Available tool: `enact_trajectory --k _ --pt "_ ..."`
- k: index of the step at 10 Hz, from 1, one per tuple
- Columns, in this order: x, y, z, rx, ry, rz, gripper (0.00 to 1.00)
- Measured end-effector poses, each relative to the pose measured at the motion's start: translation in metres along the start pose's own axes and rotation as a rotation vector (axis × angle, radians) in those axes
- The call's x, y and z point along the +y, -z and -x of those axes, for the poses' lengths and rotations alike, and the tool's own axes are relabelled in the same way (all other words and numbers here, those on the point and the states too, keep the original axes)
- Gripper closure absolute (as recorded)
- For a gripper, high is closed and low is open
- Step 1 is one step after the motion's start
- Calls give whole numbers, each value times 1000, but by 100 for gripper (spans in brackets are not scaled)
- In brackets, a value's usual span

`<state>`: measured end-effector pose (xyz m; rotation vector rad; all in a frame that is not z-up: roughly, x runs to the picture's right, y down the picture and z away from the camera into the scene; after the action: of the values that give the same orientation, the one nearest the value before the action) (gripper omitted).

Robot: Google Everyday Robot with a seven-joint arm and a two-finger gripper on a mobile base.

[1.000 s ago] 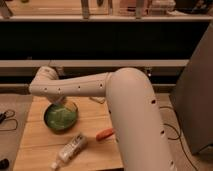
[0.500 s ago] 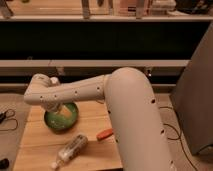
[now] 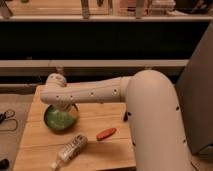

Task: Place the white sponge in the ceramic bowl

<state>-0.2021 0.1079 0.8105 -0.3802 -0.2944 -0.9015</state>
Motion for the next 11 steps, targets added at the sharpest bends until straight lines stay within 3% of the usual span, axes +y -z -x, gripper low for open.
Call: enact_trajectory --k 4,11 --pt "8 7 -28 -14 -168 -19 20" --pt "8 -2 -53 -50 -355 1 20"
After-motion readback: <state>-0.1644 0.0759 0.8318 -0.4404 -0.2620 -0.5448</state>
